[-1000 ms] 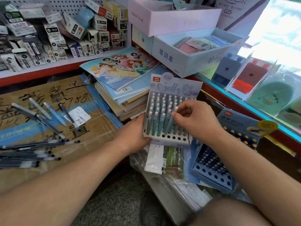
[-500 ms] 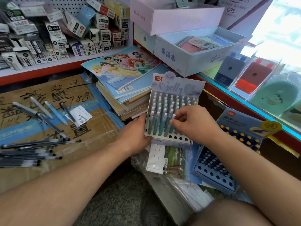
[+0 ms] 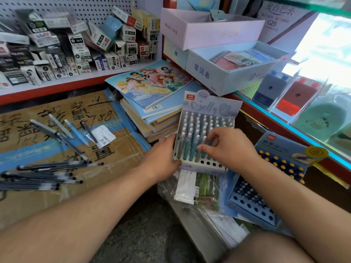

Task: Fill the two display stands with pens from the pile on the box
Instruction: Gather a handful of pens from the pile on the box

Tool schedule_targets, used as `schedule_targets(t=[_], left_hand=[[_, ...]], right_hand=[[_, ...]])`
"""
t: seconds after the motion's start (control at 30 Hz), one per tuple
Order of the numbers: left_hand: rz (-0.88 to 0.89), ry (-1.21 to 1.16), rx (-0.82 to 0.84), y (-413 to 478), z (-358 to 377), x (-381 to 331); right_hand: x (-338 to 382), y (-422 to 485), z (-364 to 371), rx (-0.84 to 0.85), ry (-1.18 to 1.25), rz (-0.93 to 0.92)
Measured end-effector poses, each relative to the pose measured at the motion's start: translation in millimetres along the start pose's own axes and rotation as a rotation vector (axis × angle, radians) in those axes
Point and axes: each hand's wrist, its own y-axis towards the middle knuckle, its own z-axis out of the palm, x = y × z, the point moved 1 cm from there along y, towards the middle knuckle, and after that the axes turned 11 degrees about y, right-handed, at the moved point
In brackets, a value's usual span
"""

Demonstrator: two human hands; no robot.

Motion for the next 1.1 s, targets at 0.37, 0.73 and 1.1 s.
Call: schedule_targets(t=[0.37, 0.73, 1.1], left_hand=[[-0.078, 0.012, -0.055, -39.4, -56.4, 22.1], [-0.531, 0.091, -0.080, -130.2, -142.3, 143.1], [-0.811, 0.153, -0.062, -207.4, -163.5, 219.3]], right_hand=[[55.1, -22.2, 8.0, 0.027, 0.192, -0.322], [155.9, 3.1, 92.4, 0.330, 0.104, -0.529], [256.4, 8.4, 189.0, 0.511, -0.062, -0.714]])
